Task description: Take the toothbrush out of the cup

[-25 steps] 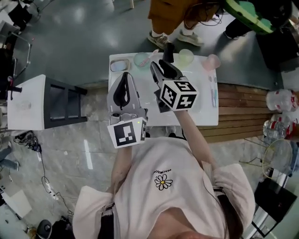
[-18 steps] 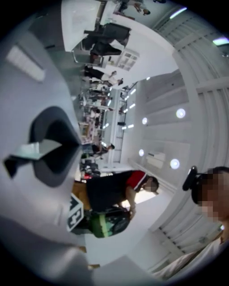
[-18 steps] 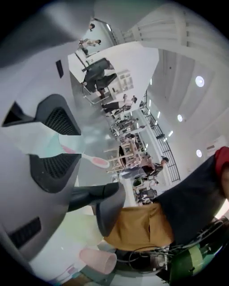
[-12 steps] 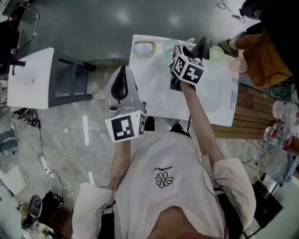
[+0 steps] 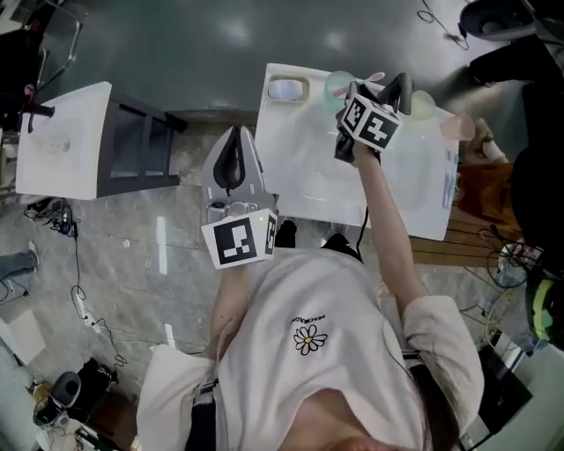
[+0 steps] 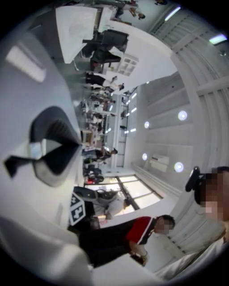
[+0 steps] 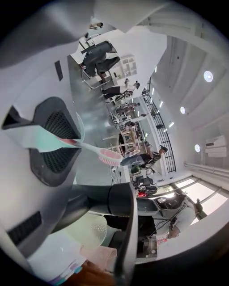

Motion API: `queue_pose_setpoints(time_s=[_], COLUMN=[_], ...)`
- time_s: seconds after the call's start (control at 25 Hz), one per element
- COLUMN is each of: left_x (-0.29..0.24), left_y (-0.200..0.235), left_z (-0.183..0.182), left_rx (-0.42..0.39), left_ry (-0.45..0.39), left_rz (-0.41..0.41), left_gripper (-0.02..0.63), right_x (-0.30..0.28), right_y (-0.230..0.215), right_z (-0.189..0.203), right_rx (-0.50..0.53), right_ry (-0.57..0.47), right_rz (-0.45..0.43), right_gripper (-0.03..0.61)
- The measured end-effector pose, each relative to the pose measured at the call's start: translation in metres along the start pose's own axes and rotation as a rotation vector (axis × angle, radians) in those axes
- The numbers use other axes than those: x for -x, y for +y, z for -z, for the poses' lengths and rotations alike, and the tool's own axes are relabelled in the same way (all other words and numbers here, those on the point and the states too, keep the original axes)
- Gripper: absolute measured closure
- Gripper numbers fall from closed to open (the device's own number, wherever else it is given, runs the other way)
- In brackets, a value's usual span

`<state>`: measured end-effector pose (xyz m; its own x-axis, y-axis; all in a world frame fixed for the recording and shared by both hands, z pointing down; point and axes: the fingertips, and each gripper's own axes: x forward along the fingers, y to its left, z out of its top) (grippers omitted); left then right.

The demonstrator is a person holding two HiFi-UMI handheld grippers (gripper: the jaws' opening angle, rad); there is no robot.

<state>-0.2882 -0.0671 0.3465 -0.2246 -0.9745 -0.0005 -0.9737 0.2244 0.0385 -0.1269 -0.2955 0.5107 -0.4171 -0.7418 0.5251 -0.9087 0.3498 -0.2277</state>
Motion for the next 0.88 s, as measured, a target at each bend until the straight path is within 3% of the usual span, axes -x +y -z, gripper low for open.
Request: queue_pose_setpoints(time_s=[0.56,0.72,0.88], left_x=[0.021,0.028,0.030], left_y=[0.013,0.016,0.012], left_z=[-0.012,-0.018,-0.021], left_rx=[-0.004,0.003,-0.002], left_ry=[-0.032,-0.045,-0.062], left_rz=[-0.022,-0.041,-0.024], left_gripper=[0.606,0.606,0.606], right_x=[0.012,0.039,0.107], right_y=[0.002,0.014,0.034], right_z=[-0.023,-0.047,-0.075], right_rx=[0.028,0.032,0.034], right_ry=[-0.084,-0.169,-0.344], right_rz=[-0.026,-0.075,-0.169], right_gripper=[0.546,0.546,0.546])
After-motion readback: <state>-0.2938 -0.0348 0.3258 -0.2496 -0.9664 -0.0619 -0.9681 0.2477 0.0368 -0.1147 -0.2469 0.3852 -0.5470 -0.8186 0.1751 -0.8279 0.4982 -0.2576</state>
